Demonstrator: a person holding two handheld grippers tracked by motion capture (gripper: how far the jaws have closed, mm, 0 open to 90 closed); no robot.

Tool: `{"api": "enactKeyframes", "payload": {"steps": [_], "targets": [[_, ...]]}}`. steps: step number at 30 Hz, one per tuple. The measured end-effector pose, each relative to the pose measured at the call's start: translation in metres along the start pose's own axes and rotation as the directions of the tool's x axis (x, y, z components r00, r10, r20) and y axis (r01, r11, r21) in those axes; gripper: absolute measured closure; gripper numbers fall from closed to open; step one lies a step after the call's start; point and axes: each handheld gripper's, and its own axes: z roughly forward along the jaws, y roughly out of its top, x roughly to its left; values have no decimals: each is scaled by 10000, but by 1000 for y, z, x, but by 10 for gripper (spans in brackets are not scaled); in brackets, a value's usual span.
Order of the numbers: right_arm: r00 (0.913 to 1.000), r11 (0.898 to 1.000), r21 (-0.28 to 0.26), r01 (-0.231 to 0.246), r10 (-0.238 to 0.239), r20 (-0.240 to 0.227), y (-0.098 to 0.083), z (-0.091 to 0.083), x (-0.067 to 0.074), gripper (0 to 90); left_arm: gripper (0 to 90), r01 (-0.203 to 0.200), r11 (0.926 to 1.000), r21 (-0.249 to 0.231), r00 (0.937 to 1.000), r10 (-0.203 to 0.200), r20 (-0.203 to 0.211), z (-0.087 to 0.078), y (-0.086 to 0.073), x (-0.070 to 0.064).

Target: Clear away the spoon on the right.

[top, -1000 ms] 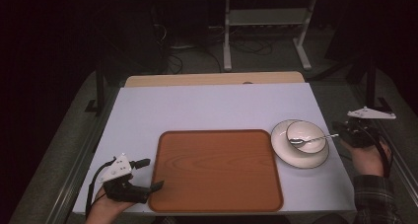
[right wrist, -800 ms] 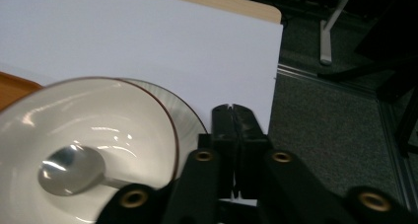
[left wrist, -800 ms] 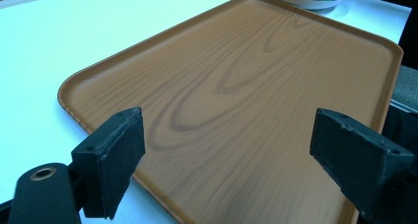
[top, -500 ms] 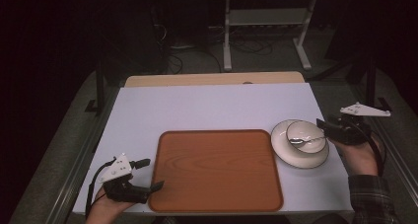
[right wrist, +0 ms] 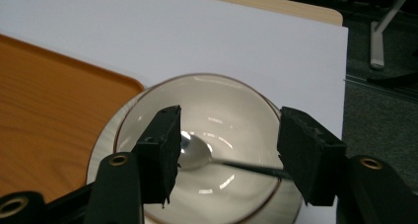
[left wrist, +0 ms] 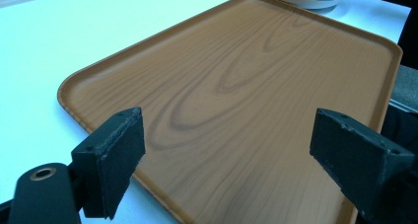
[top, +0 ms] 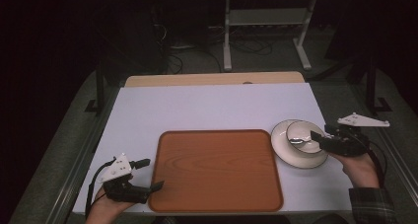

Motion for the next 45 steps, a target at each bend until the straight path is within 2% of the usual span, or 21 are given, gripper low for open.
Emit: {"api": "enactKeyframes", "payload": {"steps": [4,10,19,24,33,38,45], "targets": [[9999,10000,69,61,-62,142,-13,-10,-2,409,131,-6,10000,-15,10000,6,3,0,0,0],[9992,9997,214,-97,88,392,-28,-20,-8,403,132,-23,10000,-26,10000,23,0,0,1,0],[9972,9974,455,-557,532,533,-40,-12,-23,375,131,-22,10000,-10,10000,22,9,1,1,0],[9952,9955,400,-858,837,516,-42,-8,-31,372,132,-34,10000,9,10000,34,2,1,1,0],[9900,9903,-136,-1385,1388,241,-38,-3,-41,374,132,-19,10000,17,10000,19,-25,1,0,0],[9894,9895,-117,-1438,1440,197,-34,6,-40,383,132,-32,10000,21,10000,32,-33,1,1,0],[9905,9907,-41,-1360,1360,224,-30,15,-39,459,132,10,10000,1,10000,-10,-54,0,0,0]]}}
